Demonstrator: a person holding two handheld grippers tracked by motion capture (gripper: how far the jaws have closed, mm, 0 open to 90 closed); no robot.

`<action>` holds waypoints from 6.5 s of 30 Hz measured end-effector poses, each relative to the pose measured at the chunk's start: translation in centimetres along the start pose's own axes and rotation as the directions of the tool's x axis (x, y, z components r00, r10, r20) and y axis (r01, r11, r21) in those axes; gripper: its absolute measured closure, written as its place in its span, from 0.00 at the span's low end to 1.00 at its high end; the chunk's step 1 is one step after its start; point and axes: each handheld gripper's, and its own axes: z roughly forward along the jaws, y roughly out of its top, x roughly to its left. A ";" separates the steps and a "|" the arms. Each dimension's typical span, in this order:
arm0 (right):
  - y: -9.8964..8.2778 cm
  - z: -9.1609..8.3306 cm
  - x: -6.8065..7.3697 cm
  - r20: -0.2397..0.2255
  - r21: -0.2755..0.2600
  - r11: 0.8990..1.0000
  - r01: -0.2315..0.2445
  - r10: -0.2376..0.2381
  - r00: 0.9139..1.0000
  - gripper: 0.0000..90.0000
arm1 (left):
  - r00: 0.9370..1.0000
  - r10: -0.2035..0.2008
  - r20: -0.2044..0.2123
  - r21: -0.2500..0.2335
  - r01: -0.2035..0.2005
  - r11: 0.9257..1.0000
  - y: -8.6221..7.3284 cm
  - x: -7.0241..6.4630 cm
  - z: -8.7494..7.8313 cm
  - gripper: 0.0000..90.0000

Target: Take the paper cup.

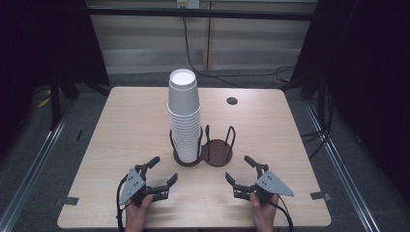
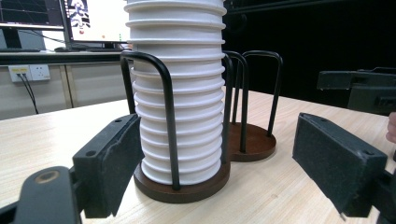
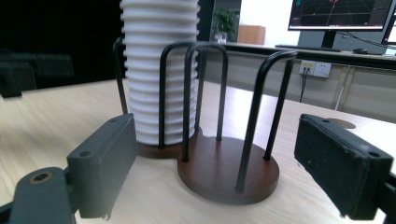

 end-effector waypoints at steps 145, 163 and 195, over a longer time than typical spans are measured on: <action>20.8 10.9 0.0 -0.363 0.383 0.920 0.085 0.065 0.930 0.23 | 1.000 0.018 0.022 0.000 -0.018 1.000 0.0 0.2 0.0 0.18; 25.3 12.8 0.1 -0.388 0.385 0.913 0.134 0.029 0.921 0.21 | 0.999 0.021 0.024 0.000 -0.021 1.000 0.1 0.2 0.0 0.18; 28.9 18.8 0.4 -0.413 0.469 0.861 0.198 0.015 0.911 0.19 | 1.000 0.013 0.024 -0.002 -0.013 1.000 0.1 0.2 0.0 0.18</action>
